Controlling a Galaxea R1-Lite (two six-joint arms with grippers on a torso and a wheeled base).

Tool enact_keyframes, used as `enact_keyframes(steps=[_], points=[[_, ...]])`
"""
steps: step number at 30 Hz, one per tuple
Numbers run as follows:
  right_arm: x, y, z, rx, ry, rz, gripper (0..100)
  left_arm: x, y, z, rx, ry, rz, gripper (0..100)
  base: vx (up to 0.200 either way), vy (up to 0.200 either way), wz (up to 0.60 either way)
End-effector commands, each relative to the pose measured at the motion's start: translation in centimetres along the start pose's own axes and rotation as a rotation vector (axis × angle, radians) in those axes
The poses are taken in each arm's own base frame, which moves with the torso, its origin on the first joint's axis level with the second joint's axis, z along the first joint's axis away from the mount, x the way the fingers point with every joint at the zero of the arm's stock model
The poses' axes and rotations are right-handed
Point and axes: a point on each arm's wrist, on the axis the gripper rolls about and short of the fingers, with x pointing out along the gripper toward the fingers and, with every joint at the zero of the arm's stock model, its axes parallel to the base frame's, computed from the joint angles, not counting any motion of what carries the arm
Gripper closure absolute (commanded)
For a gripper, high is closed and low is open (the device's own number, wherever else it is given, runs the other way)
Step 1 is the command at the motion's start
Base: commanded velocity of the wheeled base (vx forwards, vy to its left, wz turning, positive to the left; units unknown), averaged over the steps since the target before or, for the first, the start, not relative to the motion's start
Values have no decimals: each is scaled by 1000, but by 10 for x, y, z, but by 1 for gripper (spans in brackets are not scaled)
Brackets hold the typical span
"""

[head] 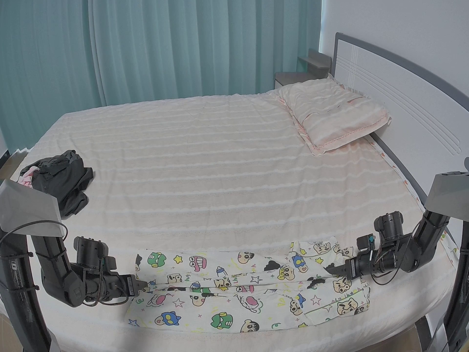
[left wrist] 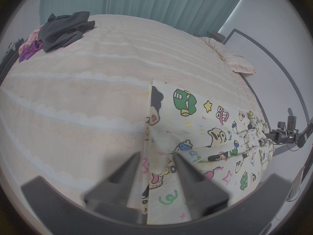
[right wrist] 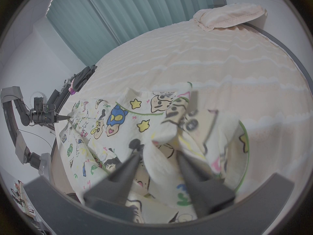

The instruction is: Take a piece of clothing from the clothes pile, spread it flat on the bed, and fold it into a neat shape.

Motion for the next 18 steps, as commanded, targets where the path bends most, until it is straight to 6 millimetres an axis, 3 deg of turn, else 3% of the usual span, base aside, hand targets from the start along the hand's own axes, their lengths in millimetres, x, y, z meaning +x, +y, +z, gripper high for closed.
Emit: enact_keyframes(steps=[1, 10, 18], points=[[-12, -2, 0, 21, -15, -11, 0, -2, 0, -4, -9, 11, 8, 0, 0, 0, 0], [-42, -15, -2, 71, -64, -54, 0, -32, 5, 6, -128, -77, 11, 0, 0, 0, 0], [-65, -7, 0, 212, -120, -65, 0, -69, 13, 20, -330, -189, -91, 0, 0, 0, 0]])
